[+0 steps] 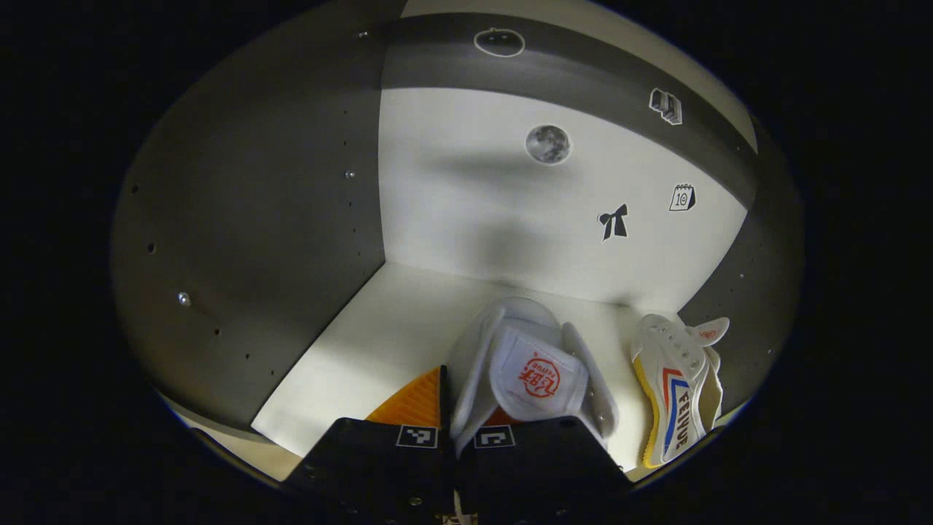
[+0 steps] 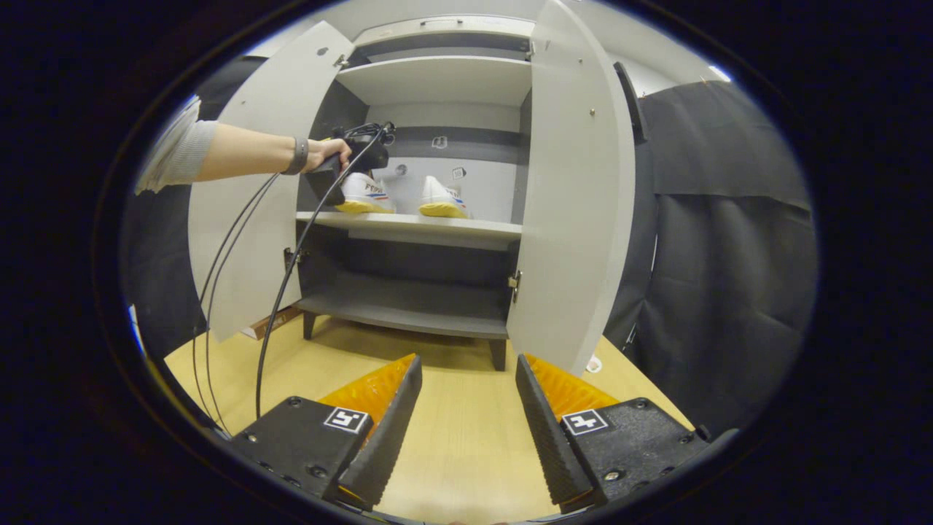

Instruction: Grab one shoe with the right hand and put it into the shoe cabinet, grab the other shoe with the left hand and put it into the shoe cabinet; then close the right door with the right hand and the left door with the left hand.

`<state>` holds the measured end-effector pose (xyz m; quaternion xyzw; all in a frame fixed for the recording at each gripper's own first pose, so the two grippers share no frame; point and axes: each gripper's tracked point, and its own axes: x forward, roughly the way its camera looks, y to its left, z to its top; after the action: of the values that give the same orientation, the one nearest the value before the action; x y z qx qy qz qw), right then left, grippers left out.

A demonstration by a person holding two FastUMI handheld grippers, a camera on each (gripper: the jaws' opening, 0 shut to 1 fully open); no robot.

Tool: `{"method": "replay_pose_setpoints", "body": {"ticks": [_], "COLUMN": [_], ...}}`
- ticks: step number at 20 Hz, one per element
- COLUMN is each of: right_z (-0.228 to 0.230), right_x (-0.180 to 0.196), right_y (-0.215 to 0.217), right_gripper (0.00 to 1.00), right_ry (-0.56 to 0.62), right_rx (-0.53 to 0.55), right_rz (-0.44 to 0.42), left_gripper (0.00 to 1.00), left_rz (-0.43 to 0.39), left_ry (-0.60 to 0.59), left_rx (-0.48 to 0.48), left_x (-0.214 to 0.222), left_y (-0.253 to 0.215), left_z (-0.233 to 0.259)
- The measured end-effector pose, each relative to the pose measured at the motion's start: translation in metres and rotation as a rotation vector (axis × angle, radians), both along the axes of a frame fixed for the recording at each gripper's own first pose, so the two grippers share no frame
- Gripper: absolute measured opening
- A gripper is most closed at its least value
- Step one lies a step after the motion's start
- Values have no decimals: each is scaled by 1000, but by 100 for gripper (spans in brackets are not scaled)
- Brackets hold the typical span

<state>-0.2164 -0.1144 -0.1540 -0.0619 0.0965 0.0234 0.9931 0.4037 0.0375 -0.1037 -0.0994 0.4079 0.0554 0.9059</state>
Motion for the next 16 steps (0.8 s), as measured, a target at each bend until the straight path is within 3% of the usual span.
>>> {"method": "replay_pose_setpoints", "body": {"ticks": [2,4,6,7,10,13,14,15,16], "right_z": [-2,-4,-5,-5,-4,-4,-4,-4,-3], "right_x": [2,3,4,5,5,3,3,2,1], "right_y": [-2,-3,-4,-4,-1,2,4,5,7], "right_gripper": [82,83,82,82,82,82,82,82,82], "right_ry": [4,8,8,8,5,0,0,-1,-4], "right_rx": [4,13,15,15,18,13,13,14,15], "right_rz": [-7,-8,-7,-8,3,17,22,28,33], "left_gripper": [25,24,35,51,58,58,46,58,58], "left_rz": [-3,-28,-47,-46,-44,-60,-77,-85,-95], "left_ry": [19,-1,20,27,30,-14,-46,-79,-125], "left_rx": [-7,-26,-37,-38,-39,-71,-92,-102,-109], "left_x": [-4,-1,-7,-11,-20,-34,-40,-48,-55], "left_y": [0,-6,-9,-8,-3,-6,-12,-13,-14], "left_z": [-4,1,4,5,14,37,48,59,74]}}
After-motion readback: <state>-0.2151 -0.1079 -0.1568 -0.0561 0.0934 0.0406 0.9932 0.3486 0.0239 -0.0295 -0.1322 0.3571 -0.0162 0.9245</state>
